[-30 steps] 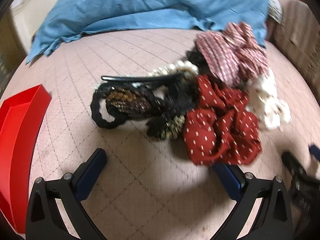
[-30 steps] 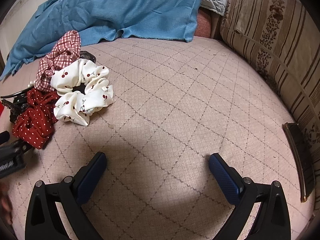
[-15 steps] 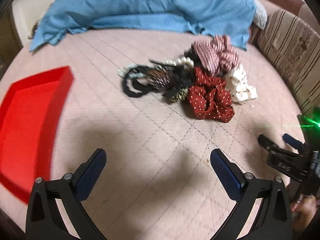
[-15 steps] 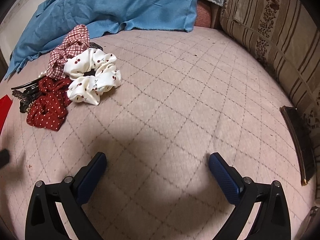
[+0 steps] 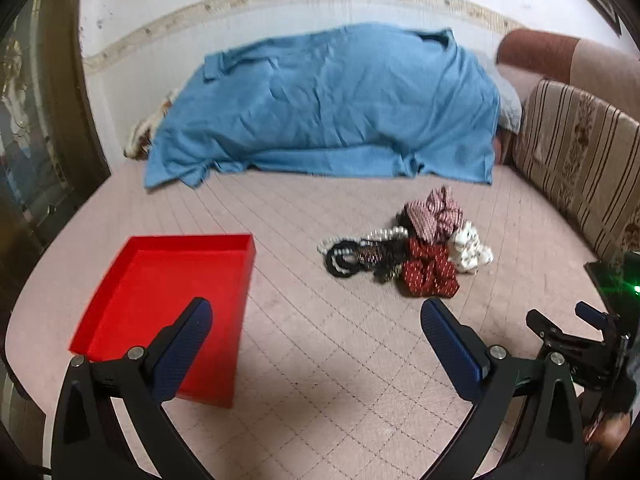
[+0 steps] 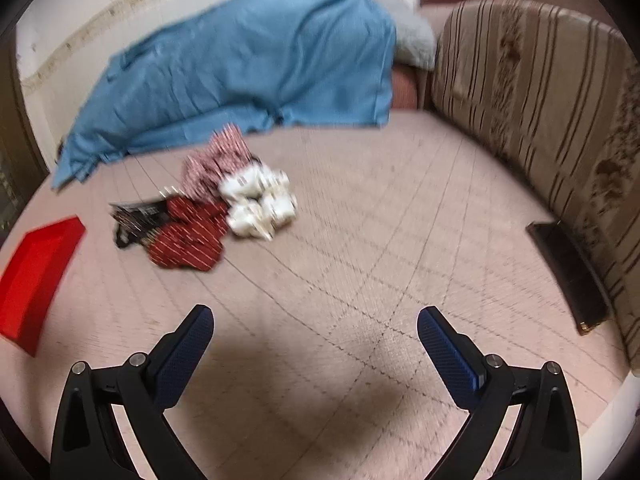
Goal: Organize jewelry
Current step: 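Move both tools toward the pile of scrunchies beside the red tray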
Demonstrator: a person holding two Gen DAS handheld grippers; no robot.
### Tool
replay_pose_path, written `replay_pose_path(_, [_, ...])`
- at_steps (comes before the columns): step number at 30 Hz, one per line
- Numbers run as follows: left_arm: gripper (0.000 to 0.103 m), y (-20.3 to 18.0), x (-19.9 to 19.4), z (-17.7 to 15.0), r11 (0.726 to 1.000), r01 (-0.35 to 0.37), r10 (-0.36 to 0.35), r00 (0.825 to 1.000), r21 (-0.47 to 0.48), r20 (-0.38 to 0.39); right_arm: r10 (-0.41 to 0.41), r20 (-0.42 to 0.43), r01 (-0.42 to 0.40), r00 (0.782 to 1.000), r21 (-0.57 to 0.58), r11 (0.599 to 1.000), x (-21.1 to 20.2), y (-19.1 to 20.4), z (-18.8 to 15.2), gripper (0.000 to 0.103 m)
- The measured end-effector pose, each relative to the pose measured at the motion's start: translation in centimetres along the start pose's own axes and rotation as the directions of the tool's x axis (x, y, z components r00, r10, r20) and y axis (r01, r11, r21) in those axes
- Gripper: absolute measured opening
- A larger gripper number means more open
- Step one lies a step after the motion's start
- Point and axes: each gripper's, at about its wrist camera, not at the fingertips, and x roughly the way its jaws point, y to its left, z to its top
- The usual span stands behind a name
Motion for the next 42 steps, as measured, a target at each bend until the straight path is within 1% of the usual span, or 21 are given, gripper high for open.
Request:
replay_pose_path(5, [0.103,0.5,-2.5,0.2,1.000,-0.016,0.017,0.998,-0.009,0.053,-0.015,0.117,0.015,0.993,0.003,1.000,-3.9,1.1,1.2,0.103])
replay_pose_path(7, [0.103,0.6,-3.3,0.2,1.000,-0.023,0.023,0.997,-0.006,0.074,-0.028,0.209,0.026,0.977,0.013,1.000,-6.2,1.5,1.7,0.103])
replay_pose_path(8, [0.103,0.7,-3.6,0.2,1.000,-0.024,0.025,0.996,-0.003,0.085,-0.041,0.257,0.037,0.966,0.019,0.999,-7.1,1.7,1.8,0.103])
replay_pose_path(10, [0.103,0.8,-4.3,0.1,0.999,-0.040,0.040,0.994,0.007,0.098,-0.069,0.349,0.062,0.935,0.033,0.998,-8.9,1.9,2.2,0.103])
replay_pose_path(11, [0.103,0.9,-4.6,0.0,0.999,-0.043,0.041,0.994,0.011,0.102,-0.068,0.365,0.060,0.928,0.034,0.998,-9.4,2.0,2.4,0.103])
replay_pose_path(13, [0.103,1.0,-4.9,0.0,0.999,-0.046,0.045,0.994,0.013,0.100,-0.059,0.364,0.053,0.930,0.028,0.998,-9.8,2.3,3.0,0.103])
replay_pose_path(14, [0.103,1.1,-5.0,-0.1,0.998,-0.053,0.052,0.994,0.012,0.097,-0.034,0.356,0.030,0.934,0.018,0.999,-10.0,2.5,3.5,0.103])
replay_pose_path(16, [0.103,1.3,-5.1,-0.1,0.998,-0.058,0.057,0.994,0.009,0.094,-0.019,0.351,0.017,0.936,0.010,1.000,-10.4,2.8,3.9,0.103])
replay_pose_path(21, [0.103,2.3,-5.3,-0.2,0.999,-0.038,0.039,0.997,-0.022,0.073,-0.008,0.351,0.009,0.936,-0.001,1.000,-10.8,3.6,3.9,0.103])
replay_pose_path(26, [0.103,3.1,-5.1,-0.5,0.999,-0.015,0.017,0.999,-0.048,0.046,-0.015,0.326,0.016,0.945,0.001,1.000,-10.8,3.9,4.1,0.103])
replay_pose_path(31, [0.103,3.2,-4.4,-0.7,0.998,-0.018,0.019,1.000,-0.057,0.019,-0.035,0.354,0.042,0.935,-0.013,0.999,-11.3,4.1,4.4,0.103])
replay_pose_path(33, [0.103,3.2,-4.1,-0.7,0.998,-0.017,0.018,1.000,-0.058,0.010,-0.031,0.348,0.040,0.937,-0.017,0.999,-11.1,4.2,4.6,0.103])
replay_pose_path(38, [0.103,3.0,-3.3,-0.8,0.998,-0.029,0.029,1.000,-0.049,-0.004,-0.005,0.311,0.014,0.950,-0.028,1.000,-9.9,4.3,4.9,0.103])
replay_pose_path(42, [0.103,3.1,-2.5,-0.8,0.998,-0.027,0.026,0.999,-0.052,-0.019,0.001,0.300,0.014,0.954,-0.048,0.999,-8.8,4.5,4.7,0.103])
